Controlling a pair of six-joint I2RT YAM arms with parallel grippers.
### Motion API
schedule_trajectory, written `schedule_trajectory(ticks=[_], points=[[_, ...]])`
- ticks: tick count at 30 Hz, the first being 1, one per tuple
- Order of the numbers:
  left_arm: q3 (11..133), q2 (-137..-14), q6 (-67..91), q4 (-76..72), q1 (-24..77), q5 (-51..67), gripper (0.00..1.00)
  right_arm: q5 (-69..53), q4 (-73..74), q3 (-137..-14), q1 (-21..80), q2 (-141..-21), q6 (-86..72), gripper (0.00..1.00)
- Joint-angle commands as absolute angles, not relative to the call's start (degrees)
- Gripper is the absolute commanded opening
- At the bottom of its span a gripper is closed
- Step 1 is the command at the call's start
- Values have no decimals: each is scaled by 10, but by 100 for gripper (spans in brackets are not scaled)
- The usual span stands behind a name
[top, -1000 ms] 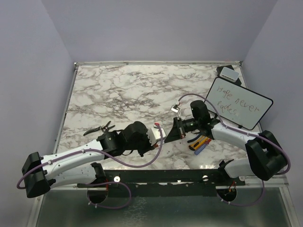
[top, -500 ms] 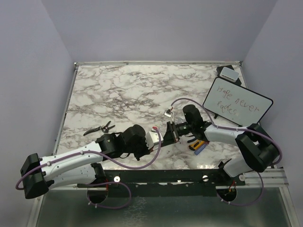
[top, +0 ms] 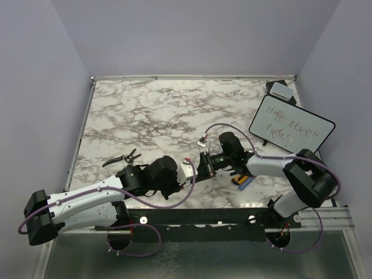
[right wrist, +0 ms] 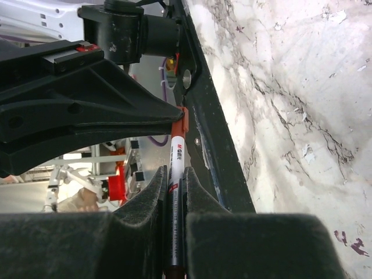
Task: Write a sentence on the whiteboard
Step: Close the whiteboard marker at the center of the board, then place the whiteboard marker at the center of the board.
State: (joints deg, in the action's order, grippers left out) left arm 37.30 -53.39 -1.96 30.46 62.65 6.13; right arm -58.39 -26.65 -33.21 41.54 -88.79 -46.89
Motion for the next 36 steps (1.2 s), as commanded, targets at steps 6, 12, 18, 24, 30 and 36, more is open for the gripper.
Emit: schedule_trajectory(ticks=[6,12,18,24,30,36], points=[[416,-533,-59,60,626,28,5,-484,72,-452,457,-777,-268,1],[425,-519,-76,104,625,4,41,-387,130,-447,397,-714,-268,1],[416,-496,-60,129,624,-23,63,-265,75,-403,355,-645,-334,1],[439,-533,-4,150,569,-79,84,-219,-51,-341,353,-673,-392,2],[450,-580,66,125,360,26,87,-176,-167,-304,353,-744,-416,3],[440,-600,109,105,239,98,87,-118,-193,-294,353,-816,-417,6]])
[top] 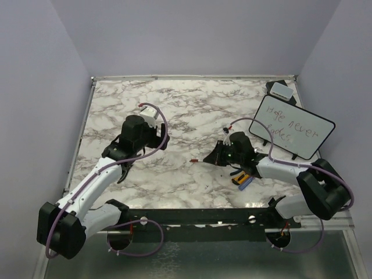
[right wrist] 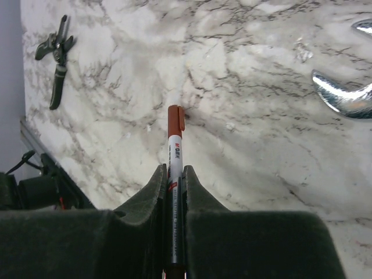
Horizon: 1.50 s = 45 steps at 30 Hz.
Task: Write a sentence on the whiteboard
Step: Place the whiteboard marker at the center of the board, then reset both arms
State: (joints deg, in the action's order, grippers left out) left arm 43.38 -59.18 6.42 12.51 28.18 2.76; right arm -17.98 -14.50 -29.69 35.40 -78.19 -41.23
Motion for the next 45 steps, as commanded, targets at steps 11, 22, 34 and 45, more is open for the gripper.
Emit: schedule_trajectory(ticks=[11,22,34,45], points=[[433,-592,119,116,191,68,88,-24,-88,-340,353,-797,-372,63],[432,-520,127,144,109,-96,99,102,53,-424,250,-688,-265,100],[426,-427,87,132,91,-210,99,199,-87,-355,189,-467,-55,100],[424,-392,92,124,92,-214,99,180,-79,-351,189,-422,-59,100]])
